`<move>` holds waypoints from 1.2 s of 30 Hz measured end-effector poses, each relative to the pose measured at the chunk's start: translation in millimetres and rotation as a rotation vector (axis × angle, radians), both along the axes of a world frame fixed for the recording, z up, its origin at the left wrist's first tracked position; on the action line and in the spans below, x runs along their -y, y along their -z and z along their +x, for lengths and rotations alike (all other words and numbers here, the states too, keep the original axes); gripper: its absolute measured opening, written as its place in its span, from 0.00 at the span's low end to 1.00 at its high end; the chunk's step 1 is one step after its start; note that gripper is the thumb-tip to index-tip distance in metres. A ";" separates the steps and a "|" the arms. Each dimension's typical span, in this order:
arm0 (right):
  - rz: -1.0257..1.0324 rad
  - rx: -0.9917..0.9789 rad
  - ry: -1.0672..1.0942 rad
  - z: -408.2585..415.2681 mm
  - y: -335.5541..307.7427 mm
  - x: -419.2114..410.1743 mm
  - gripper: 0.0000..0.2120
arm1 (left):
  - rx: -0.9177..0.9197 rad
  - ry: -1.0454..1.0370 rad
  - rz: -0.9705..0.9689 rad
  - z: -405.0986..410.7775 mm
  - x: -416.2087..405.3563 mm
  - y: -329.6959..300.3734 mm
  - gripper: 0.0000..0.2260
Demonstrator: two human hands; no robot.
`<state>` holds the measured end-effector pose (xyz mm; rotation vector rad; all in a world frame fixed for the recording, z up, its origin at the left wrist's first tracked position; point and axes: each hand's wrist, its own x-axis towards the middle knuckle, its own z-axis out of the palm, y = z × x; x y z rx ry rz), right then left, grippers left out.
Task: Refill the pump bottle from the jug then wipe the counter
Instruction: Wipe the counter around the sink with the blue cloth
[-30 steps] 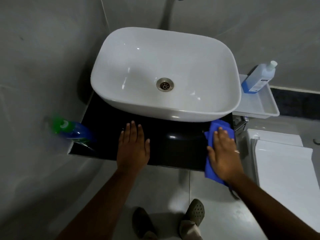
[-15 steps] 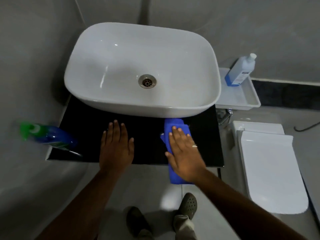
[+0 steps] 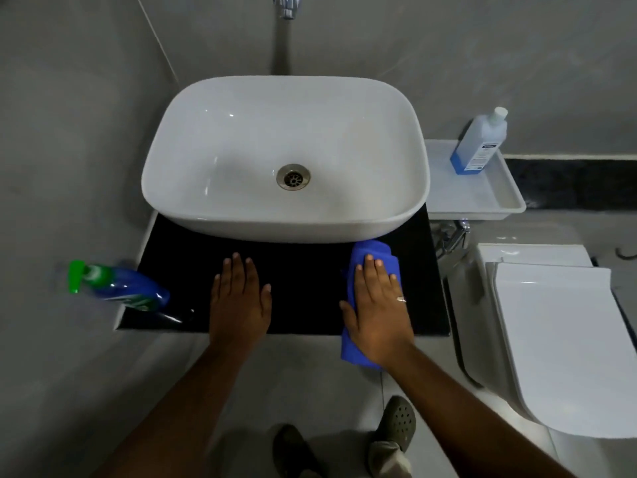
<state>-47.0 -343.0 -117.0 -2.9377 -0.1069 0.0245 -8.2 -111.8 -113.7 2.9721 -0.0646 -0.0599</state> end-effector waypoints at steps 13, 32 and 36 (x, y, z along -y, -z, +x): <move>0.307 0.056 0.272 -2.1 -19.3 47.3 0.28 | 0.006 0.187 -0.144 -40.0 95.6 -9.1 0.31; 0.635 0.167 0.357 225.9 -34.3 252.0 0.18 | 0.018 0.479 0.059 112.0 305.1 22.6 0.36; 0.553 0.041 0.205 284.9 1.2 244.5 0.25 | 0.043 0.427 -0.035 110.5 305.4 22.1 0.39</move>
